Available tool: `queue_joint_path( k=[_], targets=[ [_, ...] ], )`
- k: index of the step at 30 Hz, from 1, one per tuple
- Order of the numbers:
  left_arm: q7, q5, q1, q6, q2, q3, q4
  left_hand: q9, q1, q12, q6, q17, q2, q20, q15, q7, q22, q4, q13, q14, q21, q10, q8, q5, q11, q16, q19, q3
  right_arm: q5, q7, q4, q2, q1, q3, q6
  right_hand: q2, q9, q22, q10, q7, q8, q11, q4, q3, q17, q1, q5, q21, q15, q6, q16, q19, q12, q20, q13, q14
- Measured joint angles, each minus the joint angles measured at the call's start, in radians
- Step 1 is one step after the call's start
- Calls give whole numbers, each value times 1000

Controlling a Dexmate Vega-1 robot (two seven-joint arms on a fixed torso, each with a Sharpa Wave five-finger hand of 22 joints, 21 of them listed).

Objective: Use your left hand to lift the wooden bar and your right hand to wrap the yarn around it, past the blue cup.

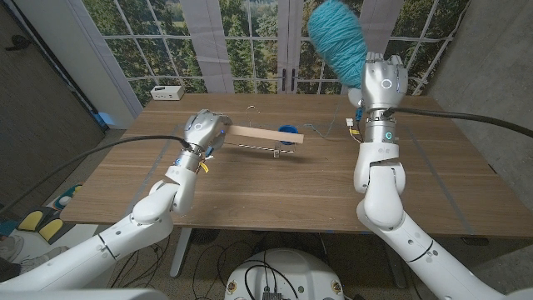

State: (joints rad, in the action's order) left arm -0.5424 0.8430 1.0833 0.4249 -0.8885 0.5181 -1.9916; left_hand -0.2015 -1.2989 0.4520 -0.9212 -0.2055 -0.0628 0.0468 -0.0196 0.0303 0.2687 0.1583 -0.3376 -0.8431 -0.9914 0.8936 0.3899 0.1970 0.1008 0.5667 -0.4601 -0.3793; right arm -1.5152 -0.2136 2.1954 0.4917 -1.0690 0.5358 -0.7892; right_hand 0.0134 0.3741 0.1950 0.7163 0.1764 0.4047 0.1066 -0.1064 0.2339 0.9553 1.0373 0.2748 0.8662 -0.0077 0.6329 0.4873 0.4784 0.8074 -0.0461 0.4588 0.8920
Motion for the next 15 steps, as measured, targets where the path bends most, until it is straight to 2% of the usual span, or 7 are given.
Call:
queue_joint_path(
  k=[5, 15],
  targets=[
    [17, 11, -18, -5, 6, 5, 1, 0, -6, 2, -13, 0, 6, 0, 5, 2, 0, 2, 0, -5, -6, 8, -4, 0, 8, 0, 0, 2, 0, 48, -1, 2, 33, 6, 26, 0, 1, 0, 0, 0, -2, 0, 0, 0, 2, 0, 0, 0, -2, 0, -8, 0, -2, 0, 0, 2],
    [57, 39, -66, -8, 29, 25, 7, 0, -6, 2, -25, 0, 6, 0, 11, 7, -6, 2, -5, -11, -19, 9, -9, 7, 8, 0, 0, 2, -13, 150, 9, 10, 80, 21, 79, 0, 3, 0, 5, -5, -7, -5, 4, -4, 9, 0, 0, 9, -3, 5, -15, -8, -8, 0, 13, 3]
  ],
)
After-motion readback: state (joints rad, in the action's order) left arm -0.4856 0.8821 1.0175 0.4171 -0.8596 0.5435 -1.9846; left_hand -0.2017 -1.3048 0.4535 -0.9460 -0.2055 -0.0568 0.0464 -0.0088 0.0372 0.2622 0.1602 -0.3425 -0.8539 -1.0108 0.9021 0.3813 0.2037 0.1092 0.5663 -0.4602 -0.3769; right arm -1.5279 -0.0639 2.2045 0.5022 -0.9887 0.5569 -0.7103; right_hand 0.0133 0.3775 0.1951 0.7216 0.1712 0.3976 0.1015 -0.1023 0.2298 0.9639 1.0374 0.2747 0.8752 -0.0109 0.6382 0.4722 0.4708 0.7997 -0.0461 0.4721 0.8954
